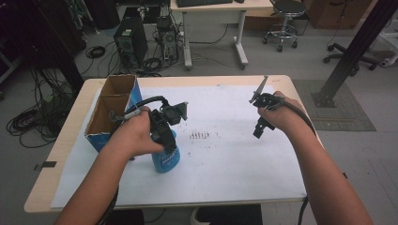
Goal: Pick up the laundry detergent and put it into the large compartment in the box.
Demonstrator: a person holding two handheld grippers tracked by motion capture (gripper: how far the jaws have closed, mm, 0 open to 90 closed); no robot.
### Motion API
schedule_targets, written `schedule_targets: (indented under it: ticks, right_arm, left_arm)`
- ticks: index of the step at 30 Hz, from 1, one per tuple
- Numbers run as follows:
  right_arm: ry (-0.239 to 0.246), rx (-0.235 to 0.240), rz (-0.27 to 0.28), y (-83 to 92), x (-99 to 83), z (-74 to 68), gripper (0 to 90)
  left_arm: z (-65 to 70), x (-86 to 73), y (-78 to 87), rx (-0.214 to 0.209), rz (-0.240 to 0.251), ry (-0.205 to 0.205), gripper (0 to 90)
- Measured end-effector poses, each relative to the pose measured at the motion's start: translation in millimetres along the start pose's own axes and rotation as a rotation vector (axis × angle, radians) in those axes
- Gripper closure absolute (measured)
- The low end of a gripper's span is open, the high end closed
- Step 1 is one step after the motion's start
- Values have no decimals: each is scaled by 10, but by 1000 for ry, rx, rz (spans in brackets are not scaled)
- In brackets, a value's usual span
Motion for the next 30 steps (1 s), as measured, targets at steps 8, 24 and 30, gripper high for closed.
schedule_targets:
  ticks: [8, 24, 30]
  right_arm:
    - [7, -1, -7, -26, 7, -6, 72]
    - [-2, 1, -9, -35, 1, -8, 72]
    - [2, 0, -9, -38, 3, -5, 72]
  left_arm:
    - [2, 2, -6, -1, 1, 16, 223]
    - [1, 2, -45, 2, -21, 34, 351]
    - [-11, 6, -43, 3, -8, 55, 370]
Point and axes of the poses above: each handheld gripper's, and its own axes: y roughly backward along the jaws, x roughly out of its top, z roughly to its right, the point moved 7 cm from there along -y, roughly forward along the jaws, and after that the axes turned 7 degrees about z, right-handed, at the moved point
